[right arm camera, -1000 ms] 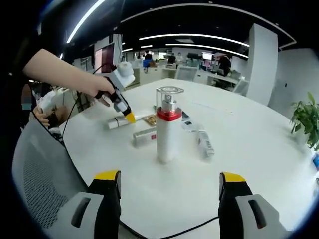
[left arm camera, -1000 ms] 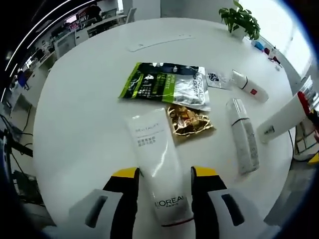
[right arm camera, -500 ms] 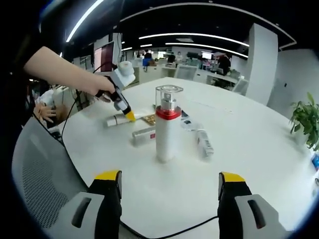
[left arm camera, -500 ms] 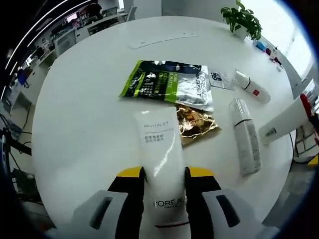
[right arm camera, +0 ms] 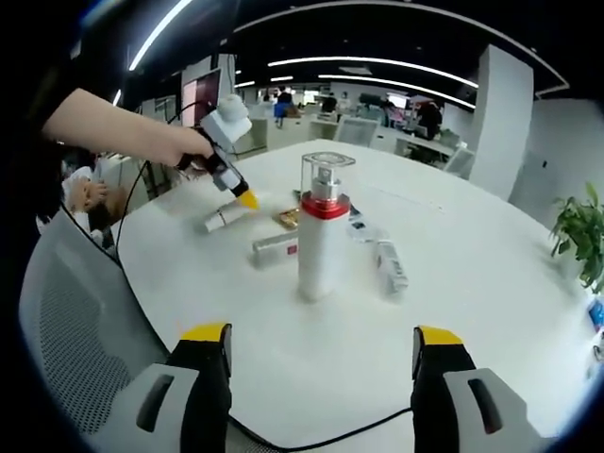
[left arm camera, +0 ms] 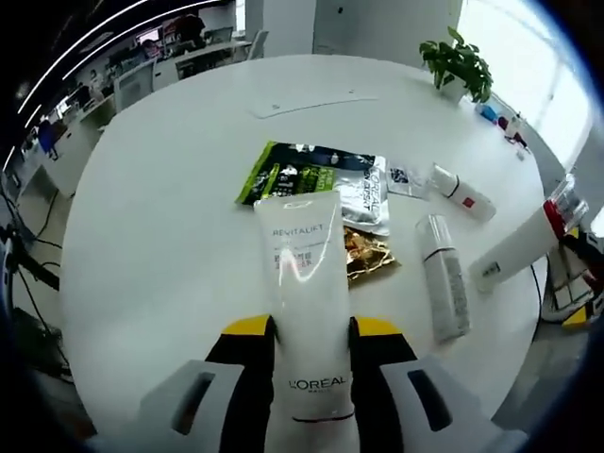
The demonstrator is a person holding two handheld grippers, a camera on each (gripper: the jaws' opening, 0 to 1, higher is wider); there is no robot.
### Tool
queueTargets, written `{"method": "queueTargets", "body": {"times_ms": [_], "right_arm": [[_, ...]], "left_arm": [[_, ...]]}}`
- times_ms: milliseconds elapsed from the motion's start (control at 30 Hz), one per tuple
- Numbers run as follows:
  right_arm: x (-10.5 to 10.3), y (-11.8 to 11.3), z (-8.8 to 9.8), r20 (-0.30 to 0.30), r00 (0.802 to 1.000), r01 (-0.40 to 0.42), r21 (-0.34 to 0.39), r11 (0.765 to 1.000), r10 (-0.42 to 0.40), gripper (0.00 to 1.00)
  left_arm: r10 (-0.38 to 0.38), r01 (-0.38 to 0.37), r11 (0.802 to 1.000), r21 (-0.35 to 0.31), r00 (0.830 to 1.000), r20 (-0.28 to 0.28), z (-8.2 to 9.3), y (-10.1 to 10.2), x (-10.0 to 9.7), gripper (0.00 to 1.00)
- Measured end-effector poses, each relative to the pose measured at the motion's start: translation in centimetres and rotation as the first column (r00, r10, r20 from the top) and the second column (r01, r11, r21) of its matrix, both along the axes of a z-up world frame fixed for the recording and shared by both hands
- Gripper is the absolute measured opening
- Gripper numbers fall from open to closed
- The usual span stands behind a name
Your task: Arrange the skincare products in the storage area until every visible bottle or jar stands upright without overlapping.
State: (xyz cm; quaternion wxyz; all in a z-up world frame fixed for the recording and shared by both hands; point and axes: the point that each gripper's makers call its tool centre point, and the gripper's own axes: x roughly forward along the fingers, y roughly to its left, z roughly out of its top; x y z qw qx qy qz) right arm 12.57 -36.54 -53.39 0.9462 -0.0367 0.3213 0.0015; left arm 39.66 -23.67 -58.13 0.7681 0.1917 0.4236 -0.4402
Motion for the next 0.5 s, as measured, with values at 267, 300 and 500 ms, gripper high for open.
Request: {"method": "queueTargets", "body": {"times_ms": [267, 300, 500], "right_arm": [[0.1, 0.4, 0.4, 0.01, 1.0, -0.028, -0.026, 0.999, 0.028, 0.81], [0.2, 0.5, 0.5, 0.013, 0.999, -0.032, -0.033, 0.999, 0.032, 0.81], [0.2, 0.8, 1.5, 0.022, 0.998, -0.051, -0.082, 0.995, 0.053, 0.8]], "left_arm": [[0.051, -0.045, 0.988, -0.148, 0.998, 0.038, 2.7, 0.4, -0.1, 0.3], [0.051, -0.043, 0.986, -0.162, 0.998, 0.048, 3.1, 0.4, -0.2, 0.3], [0.062, -0.037, 0.972, -0.231, 0.993, 0.102, 6.1, 1.0, -0.9, 0.29]]}}
